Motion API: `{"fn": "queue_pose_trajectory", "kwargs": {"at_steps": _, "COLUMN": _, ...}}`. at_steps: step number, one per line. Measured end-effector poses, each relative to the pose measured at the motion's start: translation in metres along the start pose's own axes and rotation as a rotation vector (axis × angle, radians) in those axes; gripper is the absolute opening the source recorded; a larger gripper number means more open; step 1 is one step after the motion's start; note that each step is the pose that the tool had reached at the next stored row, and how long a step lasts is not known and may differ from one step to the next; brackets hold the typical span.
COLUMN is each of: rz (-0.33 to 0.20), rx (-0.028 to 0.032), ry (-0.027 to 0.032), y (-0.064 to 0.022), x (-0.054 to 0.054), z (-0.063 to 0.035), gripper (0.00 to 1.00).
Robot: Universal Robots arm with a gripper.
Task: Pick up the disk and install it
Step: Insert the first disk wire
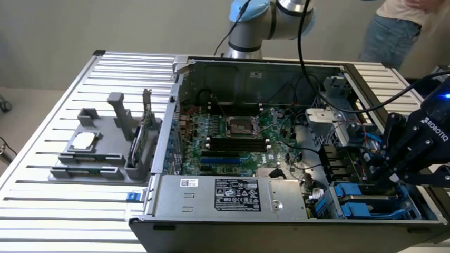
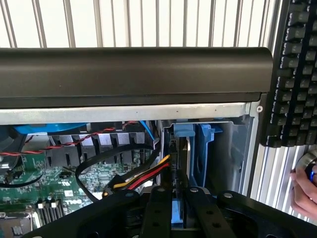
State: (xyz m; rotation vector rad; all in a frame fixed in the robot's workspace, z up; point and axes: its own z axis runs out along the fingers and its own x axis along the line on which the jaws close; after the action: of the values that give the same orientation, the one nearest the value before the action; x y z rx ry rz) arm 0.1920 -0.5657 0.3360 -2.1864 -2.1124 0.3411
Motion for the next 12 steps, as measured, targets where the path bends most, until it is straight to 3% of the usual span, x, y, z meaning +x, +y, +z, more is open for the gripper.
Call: {"fn": "queue_pose_trajectory", "kwargs": {"at_steps": 12, "rz": 0.01, "rx": 0.0011, "ry": 0.0021, "y": 0.001, "x": -0.0014, "z": -0.0001, "gripper": 0.16}}
